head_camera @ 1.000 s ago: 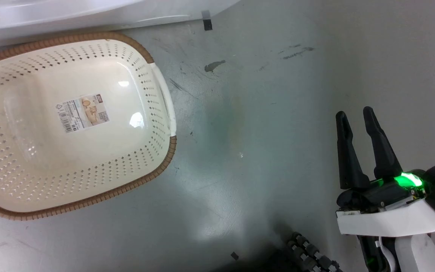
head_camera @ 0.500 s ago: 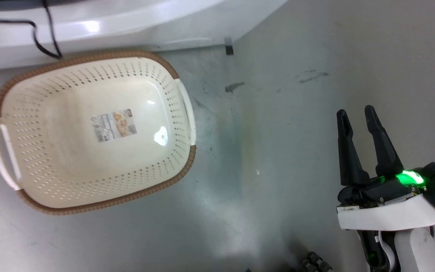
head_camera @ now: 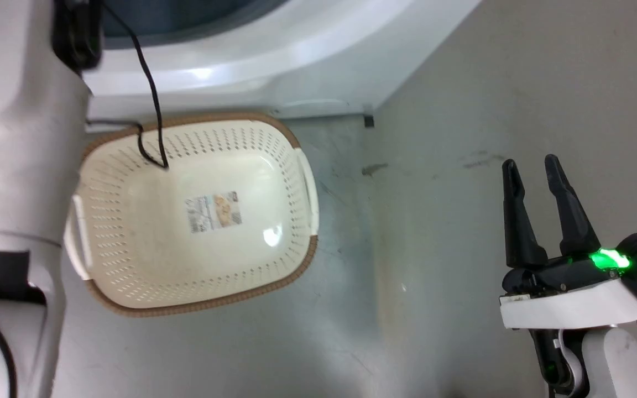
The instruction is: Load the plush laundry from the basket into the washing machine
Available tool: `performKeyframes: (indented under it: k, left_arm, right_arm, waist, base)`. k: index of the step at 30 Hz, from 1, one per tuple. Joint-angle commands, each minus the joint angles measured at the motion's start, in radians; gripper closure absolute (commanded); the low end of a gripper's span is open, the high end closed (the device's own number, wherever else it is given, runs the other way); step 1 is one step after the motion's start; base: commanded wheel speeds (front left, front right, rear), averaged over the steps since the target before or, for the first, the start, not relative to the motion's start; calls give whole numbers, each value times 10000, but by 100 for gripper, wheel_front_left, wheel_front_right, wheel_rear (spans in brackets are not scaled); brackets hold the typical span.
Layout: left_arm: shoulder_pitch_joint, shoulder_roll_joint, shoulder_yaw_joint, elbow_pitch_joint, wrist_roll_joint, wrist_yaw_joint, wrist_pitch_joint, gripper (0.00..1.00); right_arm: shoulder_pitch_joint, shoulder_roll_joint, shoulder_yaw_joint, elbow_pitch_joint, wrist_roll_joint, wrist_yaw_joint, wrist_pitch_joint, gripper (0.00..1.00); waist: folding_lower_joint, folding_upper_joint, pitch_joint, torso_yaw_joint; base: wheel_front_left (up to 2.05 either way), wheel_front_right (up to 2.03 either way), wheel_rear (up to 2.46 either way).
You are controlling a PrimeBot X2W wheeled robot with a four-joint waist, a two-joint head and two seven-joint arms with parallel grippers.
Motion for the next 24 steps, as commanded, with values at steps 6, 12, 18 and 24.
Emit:
performKeyframes:
  k: [6,12,18,24]
  left_arm:
    - [991,-273,28,-86,-192,-76,-237,0]
    - [1916,-649,-8,-169,-365,-128,-314,0]
    - [2878,-1033,-271,-129,-435,-290,-329,0]
    - [3809,-1087,-497,-273,-350,-294,-348,0]
  right_arm:
    - [-25,-2,-173,229,-215,-7,-44,0]
    - [145,-2,-254,505,-269,-7,-44,0]
    - [523,-2,-352,783,-386,-7,-44,0]
    - [952,-2,-444,1048,-439,-7,-44,0]
  waist:
    - [1,0,-936,552]
    - [1,0,-1670,861]
    - [1,0,-2509,1187]
    - [1,0,-3411,1424]
  base:
    - [0,0,0]
    - [0,0,0]
    - [0,0,0]
    - [0,0,0]
